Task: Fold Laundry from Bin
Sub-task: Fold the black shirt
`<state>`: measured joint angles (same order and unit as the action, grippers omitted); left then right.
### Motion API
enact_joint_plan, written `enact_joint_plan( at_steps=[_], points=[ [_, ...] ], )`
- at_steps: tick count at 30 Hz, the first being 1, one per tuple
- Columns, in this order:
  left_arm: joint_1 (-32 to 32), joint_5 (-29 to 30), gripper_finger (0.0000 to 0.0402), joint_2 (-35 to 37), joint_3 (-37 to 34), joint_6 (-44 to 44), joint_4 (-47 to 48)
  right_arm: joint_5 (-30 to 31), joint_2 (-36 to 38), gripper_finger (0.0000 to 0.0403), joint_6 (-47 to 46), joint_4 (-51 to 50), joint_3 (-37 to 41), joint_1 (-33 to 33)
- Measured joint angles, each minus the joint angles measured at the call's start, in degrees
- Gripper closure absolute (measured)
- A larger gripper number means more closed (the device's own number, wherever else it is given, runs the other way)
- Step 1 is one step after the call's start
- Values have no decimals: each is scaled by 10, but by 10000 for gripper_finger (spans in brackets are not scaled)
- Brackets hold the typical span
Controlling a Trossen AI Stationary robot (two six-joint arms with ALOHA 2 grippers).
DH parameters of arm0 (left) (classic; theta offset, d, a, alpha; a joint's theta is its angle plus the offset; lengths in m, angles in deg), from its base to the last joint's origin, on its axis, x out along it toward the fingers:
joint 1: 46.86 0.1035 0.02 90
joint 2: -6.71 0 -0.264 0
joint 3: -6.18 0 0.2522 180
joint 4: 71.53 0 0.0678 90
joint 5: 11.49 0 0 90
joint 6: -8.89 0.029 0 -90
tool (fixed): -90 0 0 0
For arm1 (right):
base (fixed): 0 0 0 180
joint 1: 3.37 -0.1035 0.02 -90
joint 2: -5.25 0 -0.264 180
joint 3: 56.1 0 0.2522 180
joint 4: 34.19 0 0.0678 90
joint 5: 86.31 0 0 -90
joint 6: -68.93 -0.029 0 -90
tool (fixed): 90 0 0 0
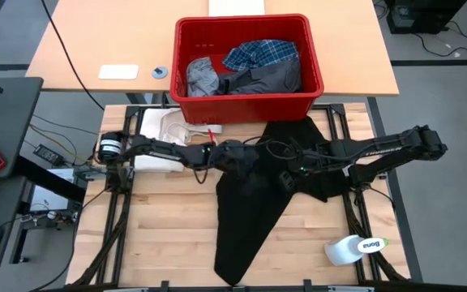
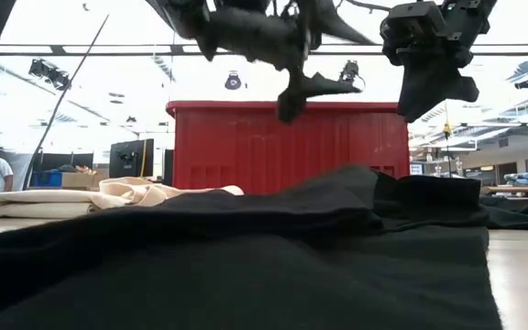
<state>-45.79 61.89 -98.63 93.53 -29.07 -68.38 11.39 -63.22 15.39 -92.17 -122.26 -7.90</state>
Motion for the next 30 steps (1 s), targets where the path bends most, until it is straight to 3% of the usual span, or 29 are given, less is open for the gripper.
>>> enact_joint_plan(
  at_steps=[4,7,9,11,19,26,30],
  points=[
    [-73,9,121,24,6,1,120,-11,0,294,-3,-5,0,-19],
    [-139,104,135,20,5,1,190,3,0,294,-14,-6,3,-32],
    [-168,175,148,4,5,-14,186,18,0,294,-29,-3,9,-40],
    [-187,203,162,-10,5,-31,187,31,0,294,-46,-9,14,-45],
    [-211,207,203,-100,102,-62,264,36,0,294,-49,-7,16,-52],
    [-218,228,192,-202,262,-31,458,30,0,294,-50,-6,16,-57],
    [-218,231,187,-238,309,-19,525,30,0,294,-50,-6,16,-63]
  ],
)
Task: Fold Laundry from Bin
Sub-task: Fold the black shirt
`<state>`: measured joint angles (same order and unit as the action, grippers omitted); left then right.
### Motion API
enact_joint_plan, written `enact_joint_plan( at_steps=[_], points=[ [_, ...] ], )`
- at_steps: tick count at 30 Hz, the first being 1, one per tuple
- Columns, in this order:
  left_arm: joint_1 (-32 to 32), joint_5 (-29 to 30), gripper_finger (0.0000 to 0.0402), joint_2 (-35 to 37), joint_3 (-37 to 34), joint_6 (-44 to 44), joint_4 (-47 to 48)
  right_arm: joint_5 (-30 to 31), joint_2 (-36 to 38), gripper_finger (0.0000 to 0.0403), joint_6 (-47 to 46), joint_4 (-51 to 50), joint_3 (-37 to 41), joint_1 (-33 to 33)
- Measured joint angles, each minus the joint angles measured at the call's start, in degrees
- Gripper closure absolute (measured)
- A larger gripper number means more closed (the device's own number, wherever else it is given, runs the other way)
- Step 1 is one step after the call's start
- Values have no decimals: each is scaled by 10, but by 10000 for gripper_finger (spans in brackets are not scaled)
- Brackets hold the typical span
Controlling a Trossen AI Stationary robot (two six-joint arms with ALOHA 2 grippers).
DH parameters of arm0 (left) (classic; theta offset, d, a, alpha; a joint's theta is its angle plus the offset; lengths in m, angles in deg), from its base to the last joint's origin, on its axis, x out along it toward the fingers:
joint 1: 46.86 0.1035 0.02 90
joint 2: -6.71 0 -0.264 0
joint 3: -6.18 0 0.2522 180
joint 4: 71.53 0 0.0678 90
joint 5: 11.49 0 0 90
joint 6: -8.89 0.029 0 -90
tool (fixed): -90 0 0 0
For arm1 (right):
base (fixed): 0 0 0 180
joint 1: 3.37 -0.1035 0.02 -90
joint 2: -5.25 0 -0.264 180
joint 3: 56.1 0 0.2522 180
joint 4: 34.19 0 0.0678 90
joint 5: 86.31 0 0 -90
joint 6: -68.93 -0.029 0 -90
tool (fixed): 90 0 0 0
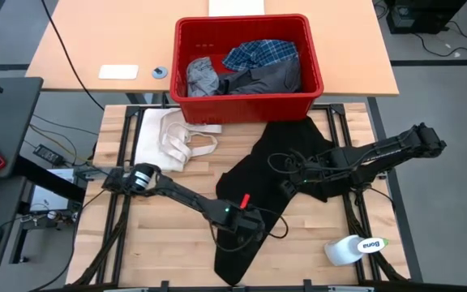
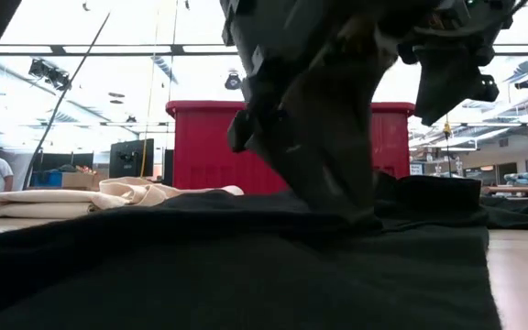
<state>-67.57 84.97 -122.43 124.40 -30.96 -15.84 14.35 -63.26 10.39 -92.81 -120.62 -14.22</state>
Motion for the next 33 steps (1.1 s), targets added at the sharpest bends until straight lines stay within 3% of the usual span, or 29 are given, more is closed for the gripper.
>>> enact_joint_plan(
  at_steps=[9,19,24,29,33],
  points=[
    [5,29,221,-11,-3,-19,54,7,0,294,0,2,0,-8],
    [-1,24,392,5,55,-9,82,2,0,294,-2,1,0,-17],
    [1,10,398,5,70,6,131,5,0,294,-1,-2,0,-25],
    [-7,-99,388,8,72,-8,111,3,0,294,-4,-3,0,-37],
    [-27,-100,361,8,72,-47,172,19,0,294,-15,-2,0,-43]
  ],
)
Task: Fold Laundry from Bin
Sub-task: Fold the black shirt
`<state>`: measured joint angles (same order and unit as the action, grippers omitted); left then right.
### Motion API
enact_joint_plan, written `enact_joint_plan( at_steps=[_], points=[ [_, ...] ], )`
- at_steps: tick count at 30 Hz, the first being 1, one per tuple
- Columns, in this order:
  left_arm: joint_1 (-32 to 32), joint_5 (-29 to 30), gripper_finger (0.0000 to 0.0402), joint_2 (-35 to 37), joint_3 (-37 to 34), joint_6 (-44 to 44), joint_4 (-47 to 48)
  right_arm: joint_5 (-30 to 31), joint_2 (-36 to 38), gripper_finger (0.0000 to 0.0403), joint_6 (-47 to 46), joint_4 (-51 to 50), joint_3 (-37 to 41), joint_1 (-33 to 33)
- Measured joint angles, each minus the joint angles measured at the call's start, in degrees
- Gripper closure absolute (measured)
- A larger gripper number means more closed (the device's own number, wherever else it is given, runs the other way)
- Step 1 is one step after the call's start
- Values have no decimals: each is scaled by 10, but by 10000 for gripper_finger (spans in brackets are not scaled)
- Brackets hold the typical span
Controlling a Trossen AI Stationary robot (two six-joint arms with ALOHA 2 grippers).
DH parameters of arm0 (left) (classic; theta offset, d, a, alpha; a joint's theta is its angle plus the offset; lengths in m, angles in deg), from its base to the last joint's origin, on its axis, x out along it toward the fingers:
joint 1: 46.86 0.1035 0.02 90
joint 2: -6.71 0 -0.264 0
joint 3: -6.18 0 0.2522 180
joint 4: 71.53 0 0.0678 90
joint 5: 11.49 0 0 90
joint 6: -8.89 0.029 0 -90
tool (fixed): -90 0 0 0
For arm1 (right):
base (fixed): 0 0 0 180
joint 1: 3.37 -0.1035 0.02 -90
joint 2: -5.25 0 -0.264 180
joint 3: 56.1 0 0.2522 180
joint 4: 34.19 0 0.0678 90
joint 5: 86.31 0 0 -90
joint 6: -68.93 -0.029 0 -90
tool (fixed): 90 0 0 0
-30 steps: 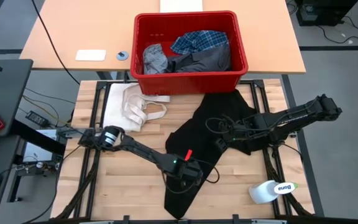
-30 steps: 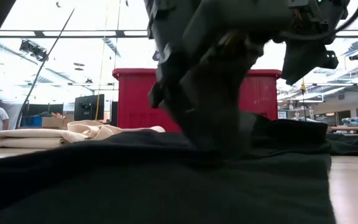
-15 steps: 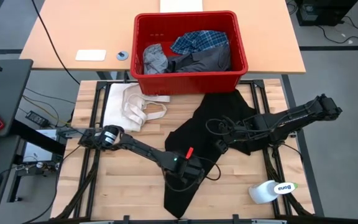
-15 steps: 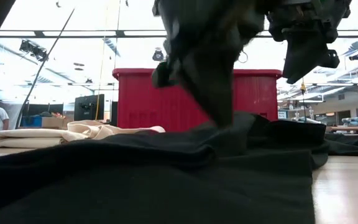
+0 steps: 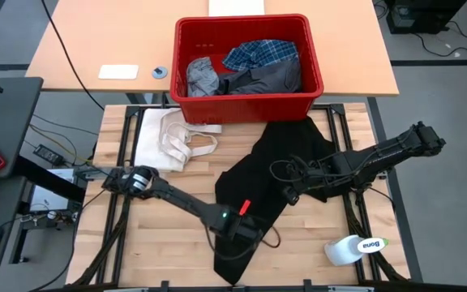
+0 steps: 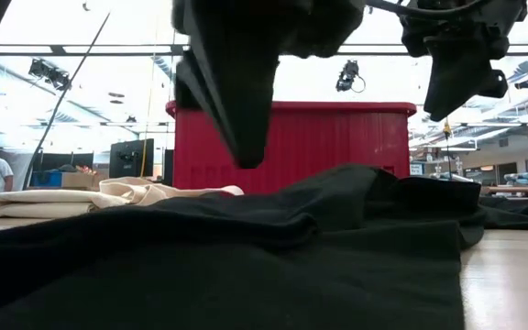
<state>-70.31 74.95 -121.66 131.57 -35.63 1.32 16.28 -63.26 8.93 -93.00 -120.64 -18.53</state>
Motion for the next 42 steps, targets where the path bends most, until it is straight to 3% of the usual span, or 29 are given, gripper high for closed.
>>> enact_joint_plan(
  at_steps=[10,16,23,27,35,39,42],
  points=[
    [4,86,200,0,-34,-33,-99,15,0,294,-13,11,0,-2],
    [33,86,170,0,-110,-57,-139,18,0,294,-22,21,0,-13],
    [46,89,211,3,-125,-54,-143,28,0,294,-48,22,0,-28],
    [46,108,267,2,-125,-55,-147,24,0,294,-50,27,0,-36],
    [43,111,386,1,-126,-66,-160,-44,0,294,-45,16,0,-60],
    [43,101,387,3,-127,-86,-198,-103,0,294,-48,5,0,-73],
    [43,77,386,5,-127,-96,-225,-111,0,294,-49,5,0,-90]
  ],
)
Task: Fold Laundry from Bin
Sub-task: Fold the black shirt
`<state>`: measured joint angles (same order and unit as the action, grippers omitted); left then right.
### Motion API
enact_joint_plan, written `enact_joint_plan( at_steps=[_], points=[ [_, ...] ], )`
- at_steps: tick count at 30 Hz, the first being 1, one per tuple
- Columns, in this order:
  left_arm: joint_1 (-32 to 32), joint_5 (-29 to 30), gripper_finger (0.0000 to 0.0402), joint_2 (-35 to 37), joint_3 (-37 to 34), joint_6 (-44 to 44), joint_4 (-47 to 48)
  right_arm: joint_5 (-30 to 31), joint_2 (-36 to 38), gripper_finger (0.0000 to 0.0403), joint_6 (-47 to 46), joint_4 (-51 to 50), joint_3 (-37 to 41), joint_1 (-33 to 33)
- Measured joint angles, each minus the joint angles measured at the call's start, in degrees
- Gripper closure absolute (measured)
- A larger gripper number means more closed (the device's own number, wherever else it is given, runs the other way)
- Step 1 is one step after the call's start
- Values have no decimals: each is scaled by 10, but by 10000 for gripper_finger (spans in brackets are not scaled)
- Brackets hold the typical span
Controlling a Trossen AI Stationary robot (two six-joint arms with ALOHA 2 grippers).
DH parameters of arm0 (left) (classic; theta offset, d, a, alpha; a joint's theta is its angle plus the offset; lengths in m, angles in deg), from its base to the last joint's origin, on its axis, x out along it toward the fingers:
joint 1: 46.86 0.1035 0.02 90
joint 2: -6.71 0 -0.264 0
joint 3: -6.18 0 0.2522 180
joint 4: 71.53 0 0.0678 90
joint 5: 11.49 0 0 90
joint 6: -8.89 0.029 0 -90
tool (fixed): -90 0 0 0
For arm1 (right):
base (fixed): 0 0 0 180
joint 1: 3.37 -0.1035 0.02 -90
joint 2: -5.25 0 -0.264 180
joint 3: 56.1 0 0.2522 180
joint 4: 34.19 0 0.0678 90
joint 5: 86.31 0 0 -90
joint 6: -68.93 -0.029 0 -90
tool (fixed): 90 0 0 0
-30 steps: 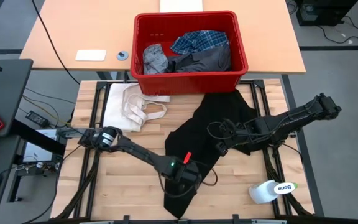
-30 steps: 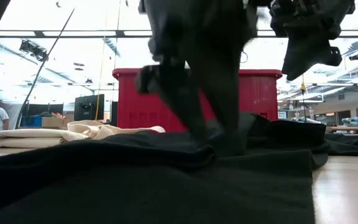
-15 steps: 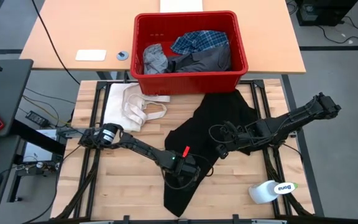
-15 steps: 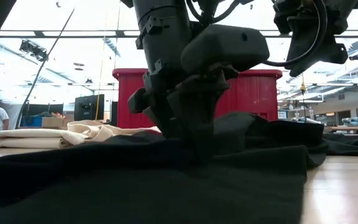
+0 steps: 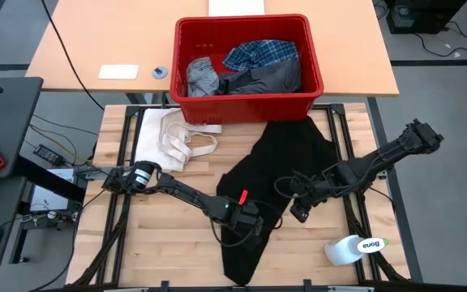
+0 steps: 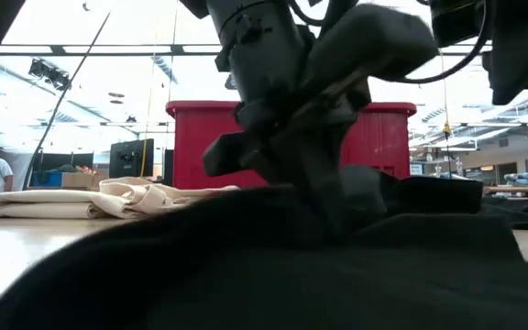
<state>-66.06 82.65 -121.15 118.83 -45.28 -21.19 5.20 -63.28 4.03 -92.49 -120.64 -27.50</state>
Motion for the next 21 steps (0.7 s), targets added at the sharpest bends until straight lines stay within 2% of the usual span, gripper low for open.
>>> enact_joint_plan(
  at_steps=[4,9,13,18,21],
  points=[
    [0,-50,393,1,0,-24,-31,-4,-19,303,53,27,12,-15],
    [-6,-80,387,2,0,-69,-43,-54,-61,336,137,197,82,-19],
    [-7,-82,385,4,0,-110,-49,-33,-102,358,188,301,108,-33],
    [-13,-85,384,17,1,-117,-85,-21,-133,371,192,364,108,-47],
    [-13,-83,384,23,1,-114,-83,0,-156,373,200,361,108,-52]
  ],
)
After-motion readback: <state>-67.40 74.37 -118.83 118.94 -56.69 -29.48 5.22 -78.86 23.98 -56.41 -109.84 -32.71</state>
